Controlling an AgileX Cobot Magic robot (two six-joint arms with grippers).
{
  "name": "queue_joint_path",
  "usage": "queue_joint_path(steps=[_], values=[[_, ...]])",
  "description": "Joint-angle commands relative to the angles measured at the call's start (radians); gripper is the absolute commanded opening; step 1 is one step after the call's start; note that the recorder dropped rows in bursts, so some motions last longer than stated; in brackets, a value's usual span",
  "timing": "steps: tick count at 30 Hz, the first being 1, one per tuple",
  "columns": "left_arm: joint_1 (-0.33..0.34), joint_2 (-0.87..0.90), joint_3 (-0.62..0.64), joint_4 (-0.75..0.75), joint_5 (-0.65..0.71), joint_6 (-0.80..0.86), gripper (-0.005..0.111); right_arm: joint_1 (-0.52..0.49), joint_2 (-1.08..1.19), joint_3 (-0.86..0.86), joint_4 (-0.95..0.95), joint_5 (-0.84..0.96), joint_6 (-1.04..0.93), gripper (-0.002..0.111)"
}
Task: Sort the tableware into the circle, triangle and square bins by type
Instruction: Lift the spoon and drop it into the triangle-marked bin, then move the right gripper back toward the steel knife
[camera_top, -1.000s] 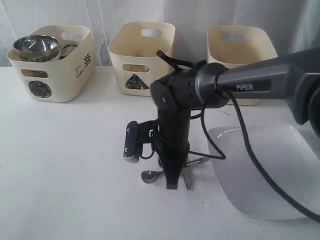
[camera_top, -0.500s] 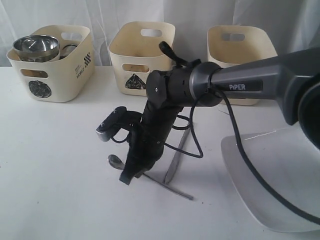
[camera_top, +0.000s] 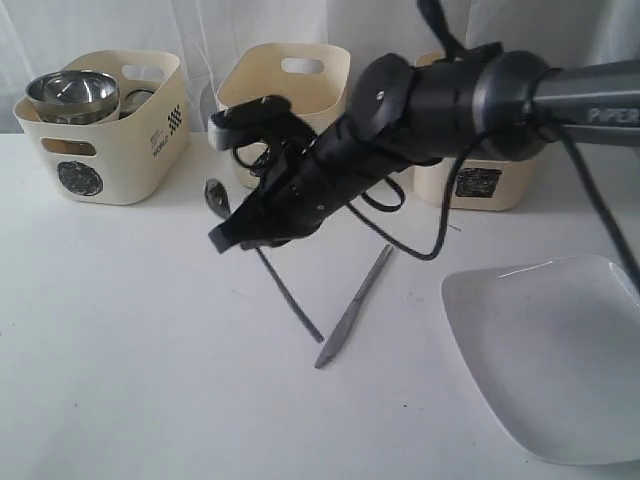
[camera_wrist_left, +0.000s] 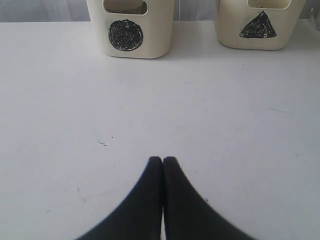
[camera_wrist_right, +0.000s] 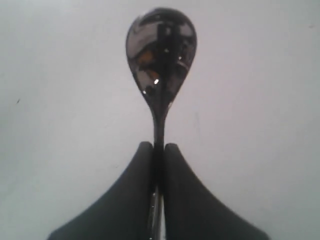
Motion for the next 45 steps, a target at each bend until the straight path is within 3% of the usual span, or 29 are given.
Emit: queue_joint_path(steps=[1,7,12,24,32,39,45], values=[[-0.006,-0.004,0.004,-0.005,0.002,-0.001,0.0,-0.096,-0.06,0.047,0.203,-0.149,-0.056,0.0],[-0.006,-0.004,0.004,-0.005,0.002,-0.001,0.0,-0.211,-0.073,0.047,0.625,-0.24,-0.247,0.0],[-0.006,-0.004,0.004,-0.005,0.002,-0.001,0.0,-0.288,-0.071,0.047,1.094,-0.121,-0.591,0.0],[-0.006,-0.004,0.004,-0.005,0.002,-0.001,0.0,-0.349,0.068,-0.2,1.095,-0.146,-0.64,0.0],[-0.006,-0.004,0.004,-0.005,0.002,-0.001,0.0,-0.349,0.265,-0.469,1.095,-0.171,-0.64,0.0],[-0.006,-0.004,0.004,-0.005,0.002,-0.001,0.0,-0.349,0.499,-0.809,1.095,-0.245,-0.611,0.0],[-0.006,-0.004,0.004,-0.005,0.002,-0.001,0.0,-0.347,0.571,-0.908,1.095,-0.28,-0.609,0.003]])
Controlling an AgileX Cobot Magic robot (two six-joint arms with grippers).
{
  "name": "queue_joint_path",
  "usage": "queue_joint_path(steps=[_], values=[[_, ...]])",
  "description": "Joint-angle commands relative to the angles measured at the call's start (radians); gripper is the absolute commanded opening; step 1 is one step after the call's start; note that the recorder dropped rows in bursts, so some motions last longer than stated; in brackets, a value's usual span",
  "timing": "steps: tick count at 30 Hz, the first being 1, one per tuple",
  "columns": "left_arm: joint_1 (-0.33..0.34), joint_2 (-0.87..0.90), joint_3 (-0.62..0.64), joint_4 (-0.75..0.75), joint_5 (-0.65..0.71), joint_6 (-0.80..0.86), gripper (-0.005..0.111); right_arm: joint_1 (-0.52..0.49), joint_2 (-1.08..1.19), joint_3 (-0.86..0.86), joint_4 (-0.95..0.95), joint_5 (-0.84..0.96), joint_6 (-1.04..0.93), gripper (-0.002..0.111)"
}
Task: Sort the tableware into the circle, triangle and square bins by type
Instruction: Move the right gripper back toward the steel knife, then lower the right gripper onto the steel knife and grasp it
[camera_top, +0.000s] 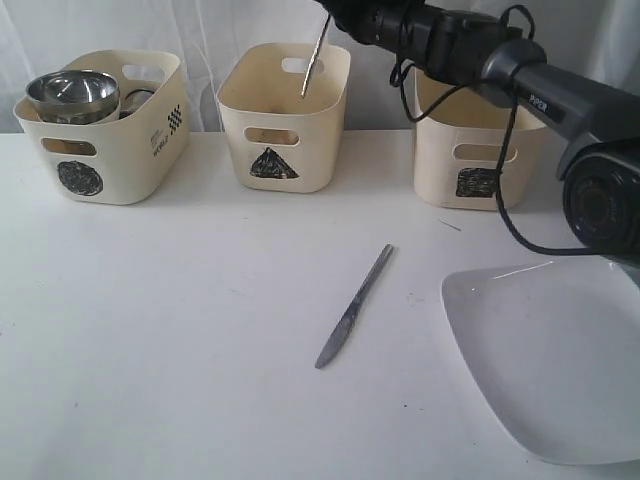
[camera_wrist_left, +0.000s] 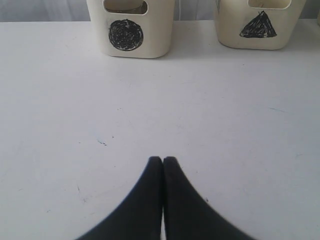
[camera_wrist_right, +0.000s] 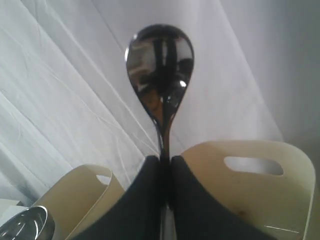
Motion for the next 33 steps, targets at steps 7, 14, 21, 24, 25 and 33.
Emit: queue_joint_path(steps=[7,14,21,24,25,33], values=[[-0.006,-0.004,0.004,-0.005,0.002,-0.001,0.0,0.011,0.017,-0.021,0.002,0.095,0.039,0.04],[-0.006,-0.004,0.004,-0.005,0.002,-0.001,0.0,0.009,-0.109,0.148,-0.421,0.14,0.339,0.035],[-0.006,-0.004,0.004,-0.005,0.002,-0.001,0.0,0.009,-0.274,0.416,-1.149,0.254,0.942,0.035],[-0.006,-0.004,0.004,-0.005,0.002,-0.001,0.0,0.012,-0.371,0.582,-1.276,0.285,1.09,0.035],[-0.006,-0.004,0.004,-0.005,0.002,-0.001,0.0,0.019,-0.407,0.645,-1.3,0.287,1.121,0.035],[-0.006,-0.004,0.004,-0.005,0.002,-0.001,0.0,0.13,-0.626,0.976,-1.548,0.266,1.613,0.035]])
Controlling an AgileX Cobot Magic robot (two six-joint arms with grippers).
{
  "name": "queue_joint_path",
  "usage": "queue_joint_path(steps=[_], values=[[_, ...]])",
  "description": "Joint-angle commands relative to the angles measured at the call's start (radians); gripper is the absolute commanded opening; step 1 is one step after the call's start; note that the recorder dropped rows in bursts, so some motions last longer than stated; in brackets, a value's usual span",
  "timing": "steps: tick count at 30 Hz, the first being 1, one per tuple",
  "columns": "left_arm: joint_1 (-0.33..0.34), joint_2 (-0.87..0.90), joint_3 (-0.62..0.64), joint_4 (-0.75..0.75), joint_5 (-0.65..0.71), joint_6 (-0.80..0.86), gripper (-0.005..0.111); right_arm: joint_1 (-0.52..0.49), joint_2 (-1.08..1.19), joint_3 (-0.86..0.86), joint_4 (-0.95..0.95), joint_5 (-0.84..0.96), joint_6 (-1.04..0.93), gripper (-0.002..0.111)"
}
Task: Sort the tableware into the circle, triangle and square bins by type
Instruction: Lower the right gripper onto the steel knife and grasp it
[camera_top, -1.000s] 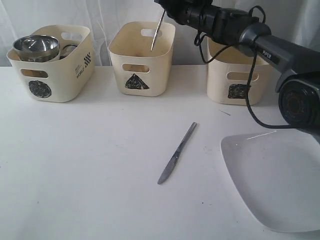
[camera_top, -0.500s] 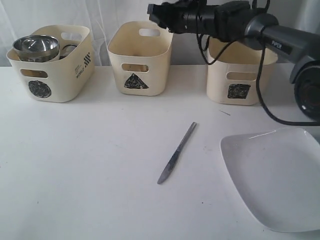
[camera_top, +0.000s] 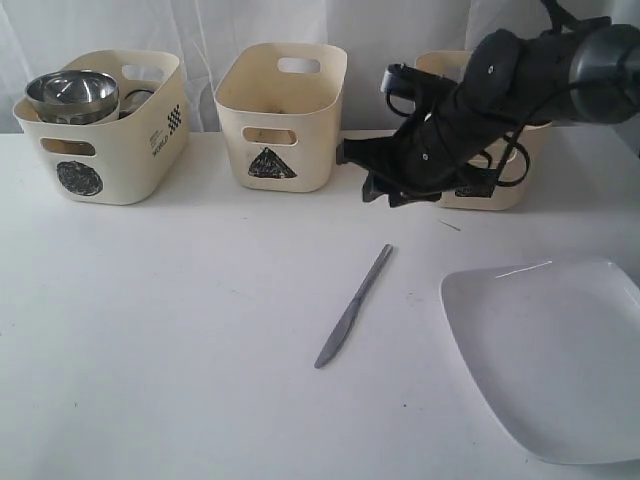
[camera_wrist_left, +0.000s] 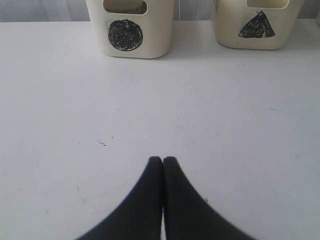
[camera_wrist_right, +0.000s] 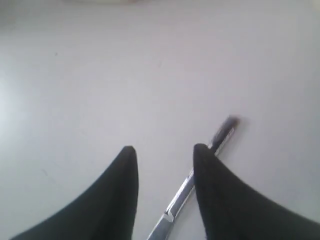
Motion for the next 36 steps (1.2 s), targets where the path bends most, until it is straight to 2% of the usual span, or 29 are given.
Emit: queue_joint_path(steps=[1,8,13,25,36], values=[[-0.006,-0.004,0.004,-0.005,0.002,-0.001,0.0,0.079,-0.094,0.104,-0.224,0.004,0.357,0.035],[-0.006,-0.004,0.004,-0.005,0.002,-0.001,0.0,0.203,-0.086,0.118,-0.596,0.074,0.815,0.035],[-0.006,-0.004,0.004,-0.005,0.002,-0.001,0.0,0.227,-0.041,0.079,-0.694,0.156,1.063,0.035],[-0.006,-0.004,0.004,-0.005,0.002,-0.001,0.0,0.277,0.16,-0.198,-0.681,0.365,1.072,0.035],[-0.006,-0.004,0.004,-0.005,0.002,-0.001,0.0,0.239,0.237,-0.246,-0.637,0.373,1.039,0.035]])
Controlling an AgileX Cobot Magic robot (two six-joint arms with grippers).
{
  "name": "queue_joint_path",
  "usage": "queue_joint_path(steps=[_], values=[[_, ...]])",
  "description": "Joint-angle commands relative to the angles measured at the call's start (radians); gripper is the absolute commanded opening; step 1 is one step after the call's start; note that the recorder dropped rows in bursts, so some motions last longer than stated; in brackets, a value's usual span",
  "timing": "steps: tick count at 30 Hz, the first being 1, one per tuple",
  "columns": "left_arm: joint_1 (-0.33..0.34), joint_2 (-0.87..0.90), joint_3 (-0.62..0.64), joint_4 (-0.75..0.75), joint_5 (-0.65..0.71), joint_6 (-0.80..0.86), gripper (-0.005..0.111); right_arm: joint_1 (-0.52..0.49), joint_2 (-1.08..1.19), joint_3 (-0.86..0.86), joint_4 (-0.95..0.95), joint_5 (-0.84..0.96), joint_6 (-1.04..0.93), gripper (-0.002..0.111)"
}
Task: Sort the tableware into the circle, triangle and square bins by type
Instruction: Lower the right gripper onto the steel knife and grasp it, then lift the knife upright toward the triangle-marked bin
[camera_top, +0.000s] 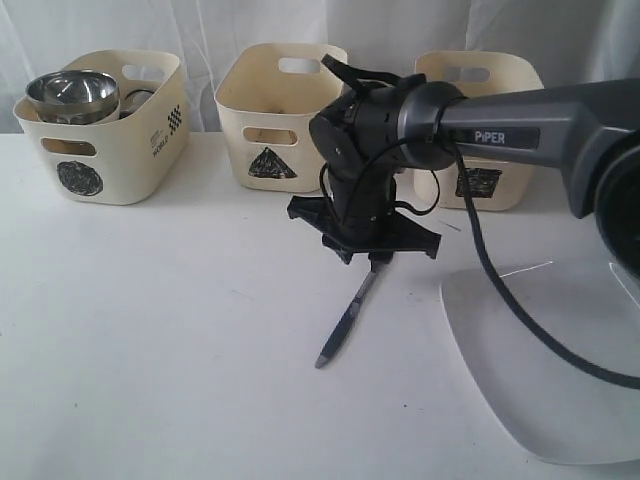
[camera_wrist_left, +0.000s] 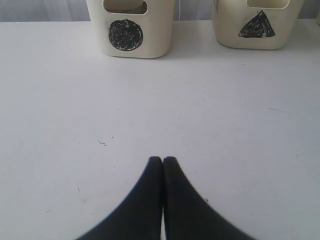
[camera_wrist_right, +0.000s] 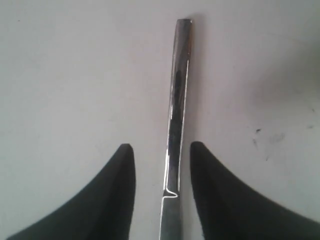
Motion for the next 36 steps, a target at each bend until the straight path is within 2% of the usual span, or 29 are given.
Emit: queue_joint_path(steps=[1,27,29,32,36], values=[[-0.006,-0.004,0.004,-0.005,0.002,-0.001,0.0,-0.024,0.009,-0.002,0.005,0.025,-0.023,0.035],[-0.006,-0.004,0.004,-0.005,0.002,-0.001,0.0,-0.042,0.106,-0.002,0.112,-0.023,-0.045,0.034],[-0.006,-0.004,0.004,-0.005,0.002,-0.001,0.0,-0.042,0.108,-0.002,0.112,-0.03,-0.062,0.026],[-0.006,-0.004,0.004,-0.005,0.002,-0.001,0.0,-0.042,0.108,-0.002,0.108,-0.021,-0.069,0.0],[-0.006,-0.004,0.004,-0.005,0.002,-0.001,0.0,-0.042,0.106,-0.002,0.101,-0.021,-0.154,0.0]])
